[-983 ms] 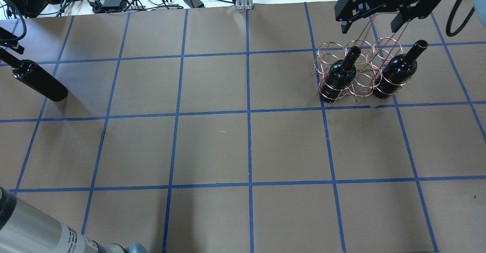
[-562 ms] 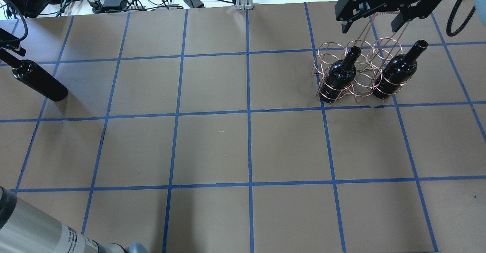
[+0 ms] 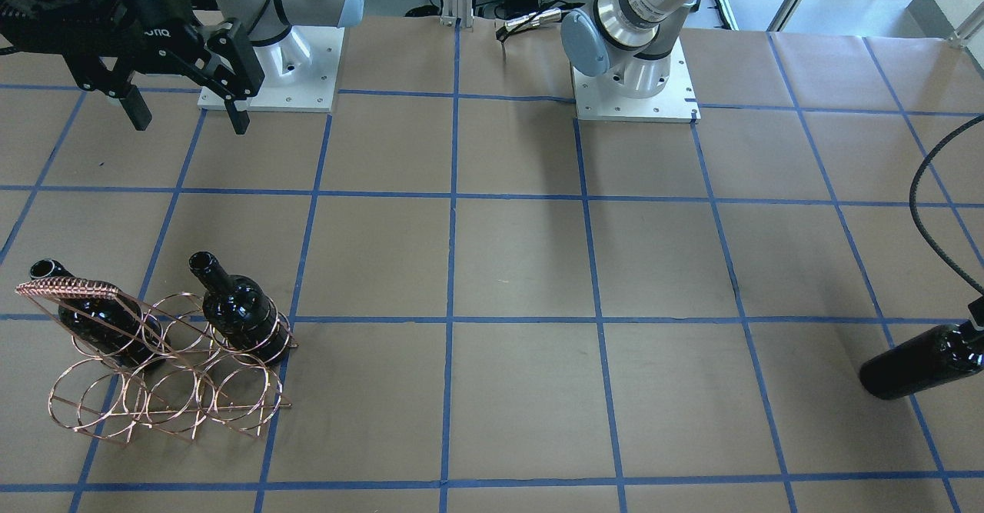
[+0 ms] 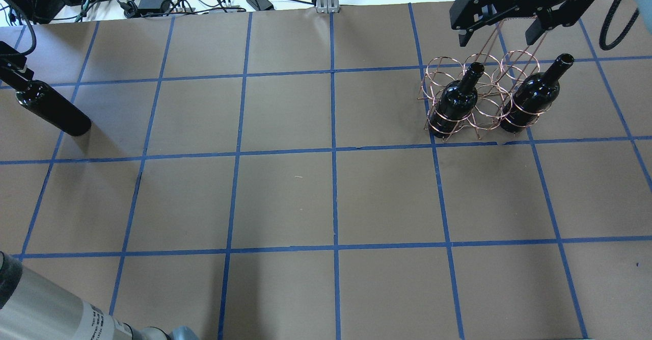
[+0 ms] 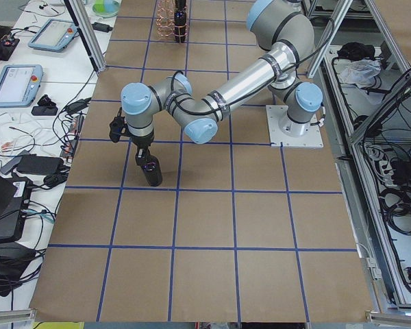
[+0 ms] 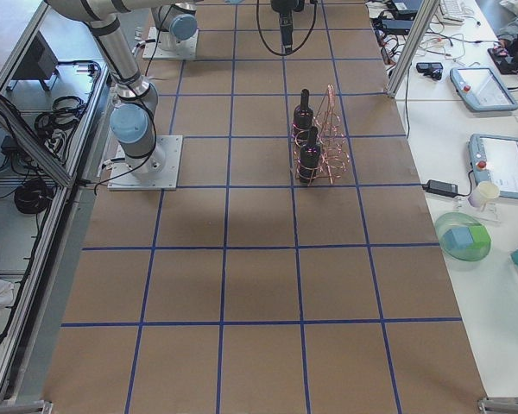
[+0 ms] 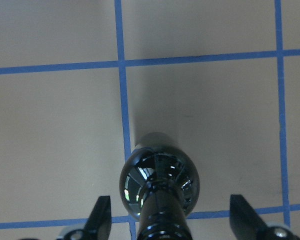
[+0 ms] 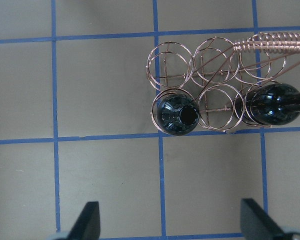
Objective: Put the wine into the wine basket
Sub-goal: 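Lower the left gripper around the bottle neck and close it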
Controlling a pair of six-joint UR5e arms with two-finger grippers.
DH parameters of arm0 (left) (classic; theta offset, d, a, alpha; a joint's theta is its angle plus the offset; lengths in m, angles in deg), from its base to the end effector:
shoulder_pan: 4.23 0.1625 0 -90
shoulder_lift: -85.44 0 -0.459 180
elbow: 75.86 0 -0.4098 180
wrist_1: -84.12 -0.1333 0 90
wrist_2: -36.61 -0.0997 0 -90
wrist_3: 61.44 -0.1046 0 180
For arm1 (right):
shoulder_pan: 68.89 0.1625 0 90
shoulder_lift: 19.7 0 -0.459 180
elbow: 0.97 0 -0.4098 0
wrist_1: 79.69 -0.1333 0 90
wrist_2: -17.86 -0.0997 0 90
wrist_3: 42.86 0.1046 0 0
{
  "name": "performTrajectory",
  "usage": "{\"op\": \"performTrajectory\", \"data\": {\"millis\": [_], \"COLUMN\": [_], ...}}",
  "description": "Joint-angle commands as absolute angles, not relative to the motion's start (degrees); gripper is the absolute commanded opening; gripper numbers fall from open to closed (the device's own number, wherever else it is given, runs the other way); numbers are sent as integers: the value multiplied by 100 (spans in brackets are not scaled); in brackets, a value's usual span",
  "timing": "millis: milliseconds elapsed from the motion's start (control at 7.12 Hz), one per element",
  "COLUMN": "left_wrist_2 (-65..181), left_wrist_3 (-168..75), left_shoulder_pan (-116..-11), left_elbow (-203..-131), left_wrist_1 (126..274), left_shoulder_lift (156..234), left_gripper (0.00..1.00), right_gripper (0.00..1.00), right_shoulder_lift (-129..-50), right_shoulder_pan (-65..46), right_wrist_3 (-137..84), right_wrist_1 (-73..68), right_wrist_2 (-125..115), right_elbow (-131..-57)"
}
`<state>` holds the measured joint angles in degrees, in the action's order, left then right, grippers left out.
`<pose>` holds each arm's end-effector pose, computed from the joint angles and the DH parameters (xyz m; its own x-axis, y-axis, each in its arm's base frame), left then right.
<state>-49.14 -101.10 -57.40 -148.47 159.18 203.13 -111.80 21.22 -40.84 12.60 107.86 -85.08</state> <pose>0.3213 -0.6643 0.3998 -0.9986 0.0527 0.0052 0.0518 0.9926 -0.1094 0.1343 -0.5055 0.5930 -0.9994 0.0328 -0.0063 0.0334 0.9834 -0.1783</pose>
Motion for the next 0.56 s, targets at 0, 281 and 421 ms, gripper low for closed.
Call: {"op": "performTrajectory", "data": {"millis": [0, 281, 421], "left_wrist_2": [-4926, -4926, -4926], "left_wrist_3": [-10117, -10125, -10126], "left_shoulder_pan": [-5740, -5740, -5740], "left_elbow": [-14846, -14846, -14846], "left_wrist_1": [15900, 15856, 15839], "left_shoulder_lift": [20321, 20330, 20330], "left_gripper": [80, 71, 64], "right_gripper": [100, 100, 100], "right_shoulder_lift": [-11181, -11181, -11189], "right_shoulder_pan": [2120, 2120, 2120], "right_wrist_3": [-4084, -4084, -4084], "right_wrist_1": [1207, 1207, 1172], "right_wrist_2": [10786, 10786, 10786], "right_elbow": [-8516, -8517, -8517]}}
